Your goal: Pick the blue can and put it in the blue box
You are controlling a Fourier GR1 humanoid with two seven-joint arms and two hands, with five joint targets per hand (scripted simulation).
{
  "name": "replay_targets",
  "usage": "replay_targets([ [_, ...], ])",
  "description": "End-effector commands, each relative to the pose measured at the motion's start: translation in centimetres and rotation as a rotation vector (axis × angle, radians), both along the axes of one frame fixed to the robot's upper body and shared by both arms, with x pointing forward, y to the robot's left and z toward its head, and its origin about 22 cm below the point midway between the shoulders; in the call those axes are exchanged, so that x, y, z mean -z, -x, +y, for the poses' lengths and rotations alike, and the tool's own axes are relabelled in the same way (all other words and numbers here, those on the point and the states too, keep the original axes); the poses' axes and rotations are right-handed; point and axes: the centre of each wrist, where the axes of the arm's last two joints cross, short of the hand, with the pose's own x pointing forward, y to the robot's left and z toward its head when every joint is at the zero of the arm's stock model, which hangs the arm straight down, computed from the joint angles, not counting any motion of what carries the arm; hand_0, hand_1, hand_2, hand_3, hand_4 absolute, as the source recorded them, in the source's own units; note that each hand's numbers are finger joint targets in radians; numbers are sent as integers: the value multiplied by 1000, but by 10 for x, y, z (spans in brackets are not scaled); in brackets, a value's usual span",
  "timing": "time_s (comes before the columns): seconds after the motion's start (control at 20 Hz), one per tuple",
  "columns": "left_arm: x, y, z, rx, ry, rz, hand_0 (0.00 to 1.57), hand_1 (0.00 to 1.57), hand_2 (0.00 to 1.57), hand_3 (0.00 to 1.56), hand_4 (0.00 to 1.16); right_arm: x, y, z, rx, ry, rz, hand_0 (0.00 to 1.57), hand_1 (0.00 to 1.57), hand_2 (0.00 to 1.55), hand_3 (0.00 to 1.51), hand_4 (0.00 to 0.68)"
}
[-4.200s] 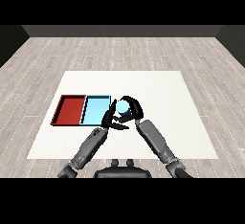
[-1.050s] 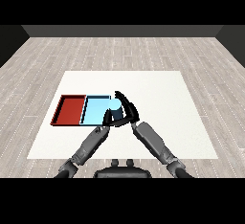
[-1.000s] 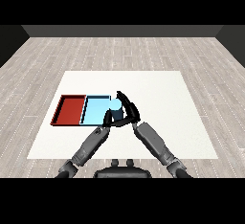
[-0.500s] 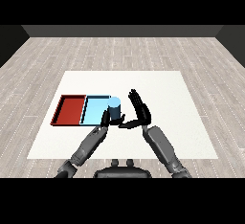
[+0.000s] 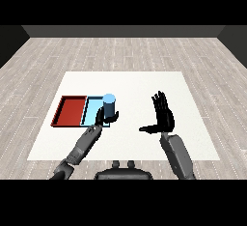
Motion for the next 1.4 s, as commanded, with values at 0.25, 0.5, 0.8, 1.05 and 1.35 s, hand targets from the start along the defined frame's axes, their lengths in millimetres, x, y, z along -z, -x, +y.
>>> replay_targets([
  [0.25, 0, -24, 77, -220, -94, 128, 1571, 1571, 1571, 1496, 1120, 2, 17, -71, 138, 14, 11, 0, 0, 0, 0, 0],
  [0.5, -10, -40, 136, -314, -135, 264, 1571, 1571, 1571, 1506, 1089, 9, -2, -37, 128, 15, 38, 0, 0, 0, 0, 0],
  [0.8, -9, -60, 122, -397, -266, 417, 1571, 1571, 1571, 1444, 1033, 31, -11, -41, 160, 6, 69, 0, 0, 0, 0, 0],
  [1.05, 0, -62, 116, -377, -333, 548, 1571, 1571, 1502, 1378, 987, 27, -10, -58, 189, -3, 97, 0, 0, 0, 0, 0],
  [1.35, 46, -28, 90, -308, -398, 673, 1482, 1482, 1409, 881, 869, 36, -13, -65, 179, -21, 107, 0, 0, 0, 0, 0],
])
